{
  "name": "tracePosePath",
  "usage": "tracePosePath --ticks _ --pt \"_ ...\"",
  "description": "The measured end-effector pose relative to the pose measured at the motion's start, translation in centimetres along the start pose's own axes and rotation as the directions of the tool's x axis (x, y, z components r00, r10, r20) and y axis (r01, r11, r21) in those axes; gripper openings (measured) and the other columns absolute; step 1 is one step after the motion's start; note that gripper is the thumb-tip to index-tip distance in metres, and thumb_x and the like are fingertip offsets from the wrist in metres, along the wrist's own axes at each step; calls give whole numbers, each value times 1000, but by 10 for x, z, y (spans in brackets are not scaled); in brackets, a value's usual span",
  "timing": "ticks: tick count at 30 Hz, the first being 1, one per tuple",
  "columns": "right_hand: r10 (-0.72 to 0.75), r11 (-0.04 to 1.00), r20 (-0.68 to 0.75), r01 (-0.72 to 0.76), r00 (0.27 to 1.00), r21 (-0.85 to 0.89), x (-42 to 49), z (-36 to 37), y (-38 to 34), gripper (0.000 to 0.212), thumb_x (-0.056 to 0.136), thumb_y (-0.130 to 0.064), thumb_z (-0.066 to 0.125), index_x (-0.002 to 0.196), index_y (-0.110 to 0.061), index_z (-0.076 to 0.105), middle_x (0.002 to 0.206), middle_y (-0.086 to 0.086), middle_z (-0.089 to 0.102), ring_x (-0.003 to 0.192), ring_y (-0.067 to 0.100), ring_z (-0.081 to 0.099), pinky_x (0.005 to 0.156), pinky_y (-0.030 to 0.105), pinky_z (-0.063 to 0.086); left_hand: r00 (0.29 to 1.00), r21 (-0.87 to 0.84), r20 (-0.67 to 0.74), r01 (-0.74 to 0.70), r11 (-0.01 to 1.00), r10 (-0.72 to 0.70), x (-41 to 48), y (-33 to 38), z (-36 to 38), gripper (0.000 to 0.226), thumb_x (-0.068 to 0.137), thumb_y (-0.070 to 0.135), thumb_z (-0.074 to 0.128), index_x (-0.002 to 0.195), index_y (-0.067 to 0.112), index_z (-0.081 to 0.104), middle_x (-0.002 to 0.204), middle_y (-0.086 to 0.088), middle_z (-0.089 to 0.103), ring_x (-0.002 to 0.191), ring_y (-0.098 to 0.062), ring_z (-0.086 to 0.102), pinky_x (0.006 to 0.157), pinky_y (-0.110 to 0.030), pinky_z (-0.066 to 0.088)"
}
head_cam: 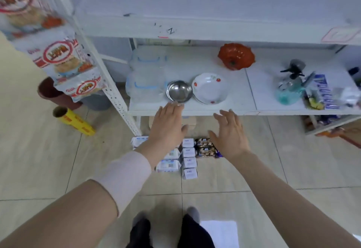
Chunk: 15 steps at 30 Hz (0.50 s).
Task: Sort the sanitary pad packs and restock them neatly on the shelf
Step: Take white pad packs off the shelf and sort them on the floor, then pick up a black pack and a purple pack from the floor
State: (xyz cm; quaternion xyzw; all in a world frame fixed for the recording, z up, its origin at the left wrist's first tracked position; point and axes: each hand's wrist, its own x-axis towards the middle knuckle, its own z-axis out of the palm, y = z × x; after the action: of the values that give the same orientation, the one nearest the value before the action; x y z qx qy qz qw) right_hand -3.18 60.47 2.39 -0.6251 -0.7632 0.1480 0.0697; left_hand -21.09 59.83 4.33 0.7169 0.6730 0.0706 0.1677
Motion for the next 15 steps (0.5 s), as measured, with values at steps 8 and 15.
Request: tracePosePath --ticks 8,15 --pt "-76 997 -204 79 976 2 36 -95 17 51 82 -17 68 127 0 51 134 21 47 130 40 36 107 49 33 982 16 -179 -59 998 61 48 70 -90 60 95 34 44 146 15 18 155 -5 18 143 -19 13 115 -32 4" --pt "-93 995 -301 95 949 -6 94 -165 5 53 88 -23 61 134 -2 44 140 17 40 134 35 29 110 39 24 965 1 -258 -47 999 46 99 72 -151 62 95 33 46 146 14 18 155 -5 17 143 -19 11 116 -32 4"
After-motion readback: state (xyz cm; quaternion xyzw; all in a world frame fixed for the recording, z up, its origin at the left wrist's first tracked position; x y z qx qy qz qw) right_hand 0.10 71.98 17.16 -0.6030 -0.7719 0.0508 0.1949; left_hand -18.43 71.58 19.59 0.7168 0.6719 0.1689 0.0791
